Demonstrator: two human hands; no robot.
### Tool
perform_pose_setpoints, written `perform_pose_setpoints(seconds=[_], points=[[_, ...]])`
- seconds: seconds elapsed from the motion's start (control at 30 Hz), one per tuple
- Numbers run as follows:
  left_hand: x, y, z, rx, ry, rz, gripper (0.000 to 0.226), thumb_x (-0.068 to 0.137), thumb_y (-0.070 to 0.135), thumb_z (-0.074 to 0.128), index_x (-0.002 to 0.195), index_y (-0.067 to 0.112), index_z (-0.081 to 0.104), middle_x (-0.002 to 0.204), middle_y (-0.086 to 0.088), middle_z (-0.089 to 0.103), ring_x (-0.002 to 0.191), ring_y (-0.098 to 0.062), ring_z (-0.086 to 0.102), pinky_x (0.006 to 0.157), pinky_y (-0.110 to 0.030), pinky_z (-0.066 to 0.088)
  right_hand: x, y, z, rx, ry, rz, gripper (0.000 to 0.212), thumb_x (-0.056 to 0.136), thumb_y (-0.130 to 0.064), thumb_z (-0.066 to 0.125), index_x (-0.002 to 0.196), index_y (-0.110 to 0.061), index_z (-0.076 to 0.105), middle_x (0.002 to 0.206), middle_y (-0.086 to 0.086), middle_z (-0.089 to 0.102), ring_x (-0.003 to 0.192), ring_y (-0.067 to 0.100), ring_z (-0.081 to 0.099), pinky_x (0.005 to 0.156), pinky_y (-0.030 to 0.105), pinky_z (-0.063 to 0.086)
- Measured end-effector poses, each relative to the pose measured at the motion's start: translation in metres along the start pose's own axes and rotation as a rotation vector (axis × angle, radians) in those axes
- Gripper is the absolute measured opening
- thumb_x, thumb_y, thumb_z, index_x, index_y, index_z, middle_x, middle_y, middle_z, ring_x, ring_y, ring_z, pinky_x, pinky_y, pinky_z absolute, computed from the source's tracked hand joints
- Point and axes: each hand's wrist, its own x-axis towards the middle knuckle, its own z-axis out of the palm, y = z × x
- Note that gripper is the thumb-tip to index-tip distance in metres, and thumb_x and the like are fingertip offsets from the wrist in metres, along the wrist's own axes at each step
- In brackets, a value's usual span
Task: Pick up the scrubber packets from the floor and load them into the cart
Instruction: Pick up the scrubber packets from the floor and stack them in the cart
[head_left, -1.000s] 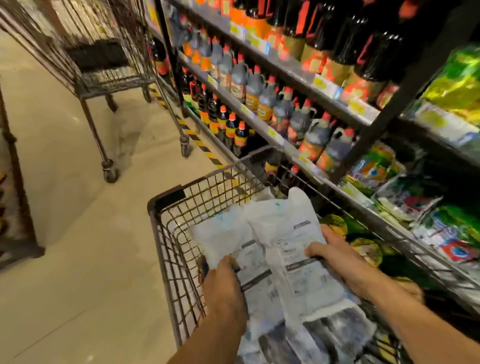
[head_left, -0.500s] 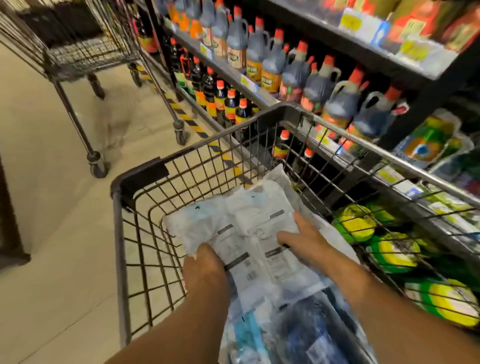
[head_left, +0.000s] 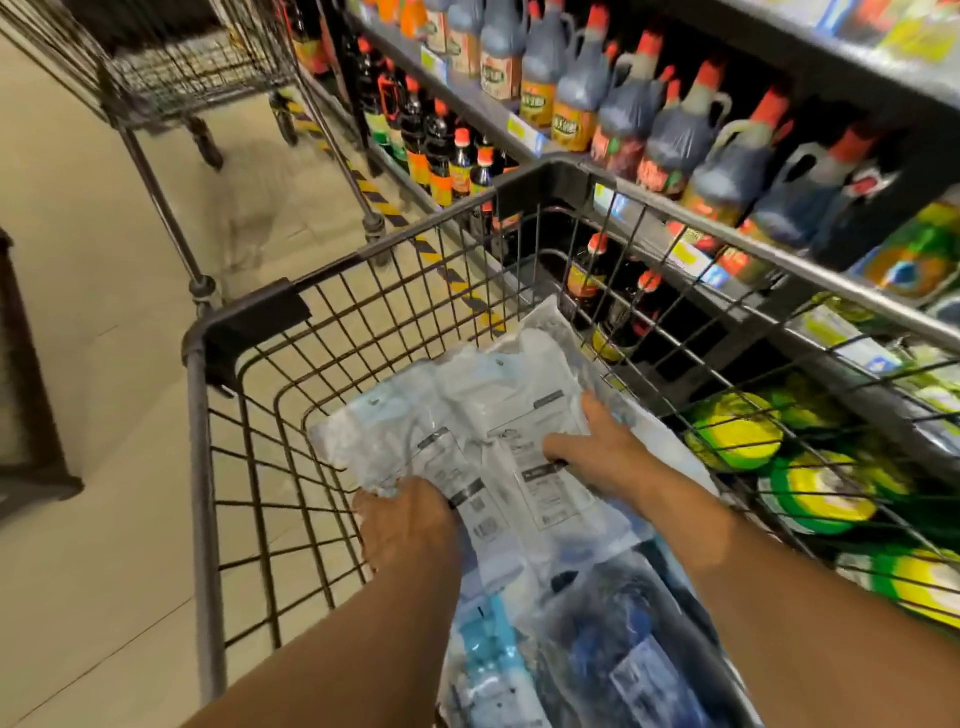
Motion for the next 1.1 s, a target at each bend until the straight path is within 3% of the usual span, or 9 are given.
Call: perform_pose_setpoints(seconds=[0.13, 0.23, 0.37, 0.53, 0.63, 0.73, 0.87, 0.97, 1.1], points=[[0.002, -0.005, 0.001, 0.182, -0.021, 0.008, 0.051, 0.098, 0.025, 0.051, 0.146, 0.015, 0.037, 0.134, -0.023, 0.056, 0.118, -0.045, 0.056, 0.104, -0.055, 0.046, -0.002, -0.004, 0.005, -0.113, 0.044, -0.01, 0.068, 0.095, -0.026, 0.065, 0.155, -0.03, 0.032, 0.102, -0.011, 0.057, 0.078, 0.005, 0.052, 0.058, 0.019, 0.05], [-0.009, -0.01, -0.003, 0.452, -0.08, 0.16, 0.047, 0.102, 0.022, 0.052, 0.147, 0.006, 0.048, 0.152, -0.029, 0.039, 0.133, -0.043, 0.048, 0.109, -0.049, 0.043, -0.01, -0.011, 0.012, -0.246, 0.14, -0.062, 0.053, 0.085, -0.033, 0.069, 0.133, -0.03, 0.047, 0.126, 0.002, 0.06, 0.106, 0.026, 0.06, 0.084, 0.04, 0.054], [-0.033, 0.003, -0.021, 0.739, -0.155, 0.251, 0.049, 0.098, 0.025, 0.062, 0.144, 0.011, 0.05, 0.154, -0.03, 0.032, 0.141, -0.045, 0.037, 0.117, -0.051, 0.038, -0.028, -0.014, 0.015, -0.455, 0.243, -0.144, 0.081, 0.09, -0.043, 0.068, 0.159, -0.027, 0.028, 0.162, 0.005, 0.035, 0.147, 0.033, 0.035, 0.115, 0.052, 0.04], [-0.064, 0.006, -0.045, 0.525, -0.314, 0.258, 0.041, 0.099, 0.015, 0.048, 0.136, -0.002, 0.053, 0.14, -0.025, 0.053, 0.129, -0.042, 0.054, 0.097, -0.039, 0.045, -0.086, -0.011, 0.014, -0.353, 0.308, -0.162, 0.046, 0.095, -0.028, 0.063, 0.14, -0.026, 0.052, 0.144, 0.007, 0.052, 0.124, 0.029, 0.055, 0.101, 0.043, 0.05], [-0.11, 0.021, -0.07, 0.143, -0.437, 0.116, 0.078, 0.079, 0.036, 0.062, 0.15, 0.008, 0.043, 0.144, -0.015, 0.054, 0.125, -0.04, 0.057, 0.107, -0.047, 0.05, -0.147, -0.016, 0.009, -0.306, 0.26, -0.143, 0.036, 0.098, -0.03, 0.064, 0.133, -0.025, 0.059, 0.134, 0.005, 0.06, 0.105, 0.025, 0.06, 0.087, 0.031, 0.052], [-0.172, 0.036, -0.126, 0.16, -0.615, 0.369, 0.075, 0.092, 0.038, 0.064, 0.158, 0.021, 0.031, 0.154, -0.008, 0.048, 0.133, -0.035, 0.053, 0.107, -0.051, 0.048, -0.221, -0.029, 0.009, -0.168, 0.213, -0.123, 0.027, 0.101, -0.031, 0.063, 0.127, -0.024, 0.061, 0.121, -0.003, 0.064, 0.089, 0.013, 0.06, 0.061, 0.012, 0.043], [-0.222, 0.04, -0.199, 0.24, -0.723, 0.589, 0.054, 0.102, 0.034, 0.06, 0.152, 0.027, 0.041, 0.149, 0.001, 0.05, 0.125, -0.023, 0.054, 0.09, -0.042, 0.049, -0.322, -0.043, 0.008, -0.036, 0.209, -0.147, 0.027, 0.101, -0.038, 0.064, 0.125, -0.027, 0.065, 0.11, -0.011, 0.062, 0.101, 0.012, 0.064, 0.076, 0.023, 0.047], [-0.245, 0.019, -0.252, 0.239, -0.817, 0.729, 0.045, 0.096, 0.041, 0.062, 0.139, 0.032, 0.052, 0.14, 0.008, 0.056, 0.127, -0.015, 0.056, 0.095, -0.039, 0.05, -0.393, -0.041, 0.006, 0.056, 0.288, -0.203, 0.005, 0.097, -0.035, 0.07, 0.098, -0.039, 0.067, 0.096, -0.018, 0.068, 0.089, -0.002, 0.064, 0.079, 0.024, 0.048], [-0.269, -0.017, -0.326, 0.267, -0.846, 0.804, 0.029, 0.097, 0.038, 0.064, 0.125, 0.039, 0.062, 0.129, 0.014, 0.065, 0.125, -0.011, 0.06, 0.099, -0.039, 0.051, -0.485, -0.04, -0.001, 0.208, 0.25, -0.261, 0.011, 0.093, -0.03, 0.073, 0.089, -0.04, 0.071, 0.091, -0.014, 0.074, 0.09, 0.005, 0.07, 0.084, 0.028, 0.055]])
